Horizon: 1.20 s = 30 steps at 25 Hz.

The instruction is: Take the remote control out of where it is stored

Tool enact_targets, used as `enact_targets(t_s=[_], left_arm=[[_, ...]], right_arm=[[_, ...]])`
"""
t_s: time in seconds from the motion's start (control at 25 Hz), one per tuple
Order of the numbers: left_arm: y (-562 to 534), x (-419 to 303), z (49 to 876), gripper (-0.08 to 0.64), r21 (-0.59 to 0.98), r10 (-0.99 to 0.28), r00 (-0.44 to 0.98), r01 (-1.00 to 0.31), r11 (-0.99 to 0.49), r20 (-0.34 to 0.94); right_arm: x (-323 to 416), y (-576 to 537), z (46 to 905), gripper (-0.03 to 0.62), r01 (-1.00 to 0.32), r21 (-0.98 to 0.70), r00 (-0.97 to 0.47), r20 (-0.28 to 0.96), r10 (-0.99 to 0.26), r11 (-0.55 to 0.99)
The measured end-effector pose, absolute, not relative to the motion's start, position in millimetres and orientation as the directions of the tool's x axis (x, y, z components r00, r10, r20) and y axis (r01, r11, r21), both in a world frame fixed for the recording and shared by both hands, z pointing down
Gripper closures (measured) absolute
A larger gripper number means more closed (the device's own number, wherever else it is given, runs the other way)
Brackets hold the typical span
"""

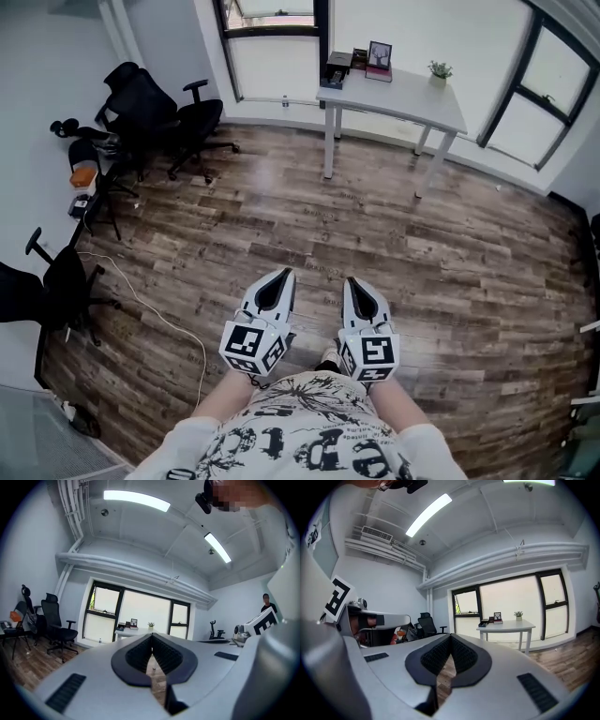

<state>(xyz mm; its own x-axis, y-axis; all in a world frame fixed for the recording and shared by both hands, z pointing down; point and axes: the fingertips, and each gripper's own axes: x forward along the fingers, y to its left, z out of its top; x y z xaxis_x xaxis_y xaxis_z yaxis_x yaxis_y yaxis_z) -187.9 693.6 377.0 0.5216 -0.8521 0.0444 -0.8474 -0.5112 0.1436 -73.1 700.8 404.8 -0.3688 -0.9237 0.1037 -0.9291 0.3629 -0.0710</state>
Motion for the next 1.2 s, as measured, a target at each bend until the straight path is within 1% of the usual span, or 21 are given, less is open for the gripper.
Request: enact_targets(t_s=[0.16, 0.32, 0.68, 0.96, 1.2], left_arm=[[646.1, -159.6, 369.8, 0.550, 0.149, -0.863, 0.505, -0.856, -0.495, 0.033], [605.8, -138.9, 373.4, 0.550, 0.147, -0.863, 0.502, -0.859, -0.491, 0.055], [501.9, -118.6, 389.0, 0.549, 0.161, -0.839, 0.539, -0.836, -0.524, 0.072], [377.0, -124.3, 384.5, 0.549, 0.157, -0.803, 0.594, -0.799, -0.581, 0.049], [262.9, -165.0, 376.4, 0.550, 0.159, -0.791, 0.610, -0.786, -0.597, 0.047]], right_arm=[[-39.8, 651.5, 400.8, 0.591, -0.923, -0.065, -0.385, 0.102, -0.917, 0.380], [-14.2, 610.5, 403.7, 0.591, -0.926, -0.071, -0.377, 0.119, -0.918, 0.371], [4.1, 516.8, 416.0, 0.591, -0.941, -0.061, -0.338, 0.144, -0.930, 0.332], [-1.6, 399.2, 412.2, 0.591, -0.964, -0.033, -0.265, 0.147, -0.953, 0.263], [-34.6, 282.8, 407.8, 0.591, -0.971, -0.041, -0.238, 0.148, -0.960, 0.235]])
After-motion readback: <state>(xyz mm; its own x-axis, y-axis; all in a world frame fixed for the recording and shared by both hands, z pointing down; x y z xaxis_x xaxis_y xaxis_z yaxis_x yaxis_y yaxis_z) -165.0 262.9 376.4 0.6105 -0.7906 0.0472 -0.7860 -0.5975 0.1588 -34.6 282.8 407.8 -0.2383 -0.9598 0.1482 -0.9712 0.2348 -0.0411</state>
